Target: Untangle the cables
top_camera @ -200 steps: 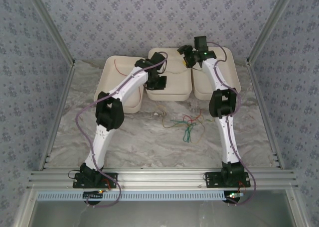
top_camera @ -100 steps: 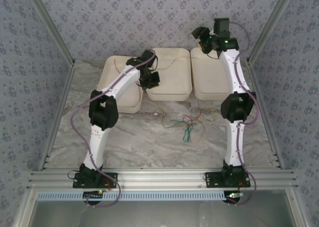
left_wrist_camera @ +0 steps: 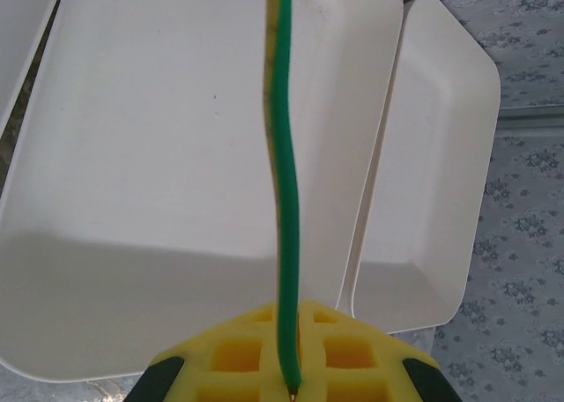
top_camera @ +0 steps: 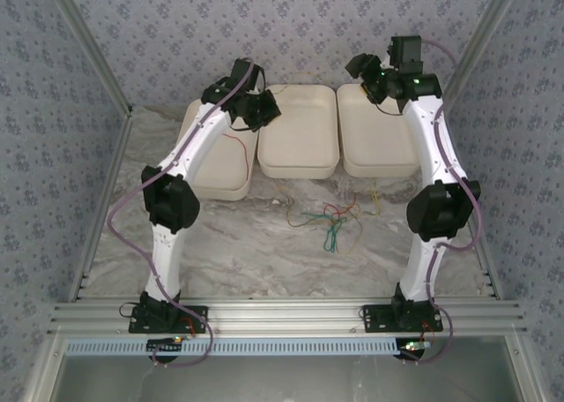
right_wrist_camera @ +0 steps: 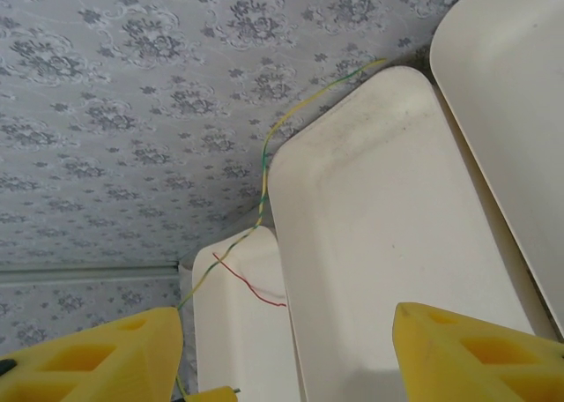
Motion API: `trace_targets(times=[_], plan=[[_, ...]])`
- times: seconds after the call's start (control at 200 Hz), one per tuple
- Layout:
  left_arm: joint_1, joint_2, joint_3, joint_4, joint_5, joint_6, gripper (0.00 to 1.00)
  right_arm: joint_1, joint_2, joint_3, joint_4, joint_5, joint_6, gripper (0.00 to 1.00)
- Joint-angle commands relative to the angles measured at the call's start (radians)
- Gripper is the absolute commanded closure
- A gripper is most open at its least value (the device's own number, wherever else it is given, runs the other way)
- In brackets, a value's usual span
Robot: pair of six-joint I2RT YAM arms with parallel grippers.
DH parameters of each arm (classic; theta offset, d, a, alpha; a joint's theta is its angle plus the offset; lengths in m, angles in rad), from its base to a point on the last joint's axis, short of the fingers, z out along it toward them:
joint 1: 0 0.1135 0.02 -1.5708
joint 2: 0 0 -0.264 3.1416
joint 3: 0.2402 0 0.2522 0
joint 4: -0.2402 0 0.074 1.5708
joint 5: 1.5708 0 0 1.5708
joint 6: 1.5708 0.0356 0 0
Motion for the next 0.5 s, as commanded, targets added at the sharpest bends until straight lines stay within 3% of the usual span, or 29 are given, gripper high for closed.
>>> trace_targets(times=[0.0,0.245,0.495], plan=[[-0.018,-0.064,-0.035,-0.037,0.021,-0.044,1.0,-0.002,-0.066,-0.052,0.019,0.009,-0.03,0.34],[-0.025,-0.201,-0.308,0.069,0.003,-0.099,1.0,0.0,-0.114,-0.134,0.039,0.003,-0.029,0.34],[-0.05,-0.233,-0.454,0.108,0.034,-0.132,1.0,0.003,-0.121,-0.162,0.048,-0.002,-0.025,0.34]])
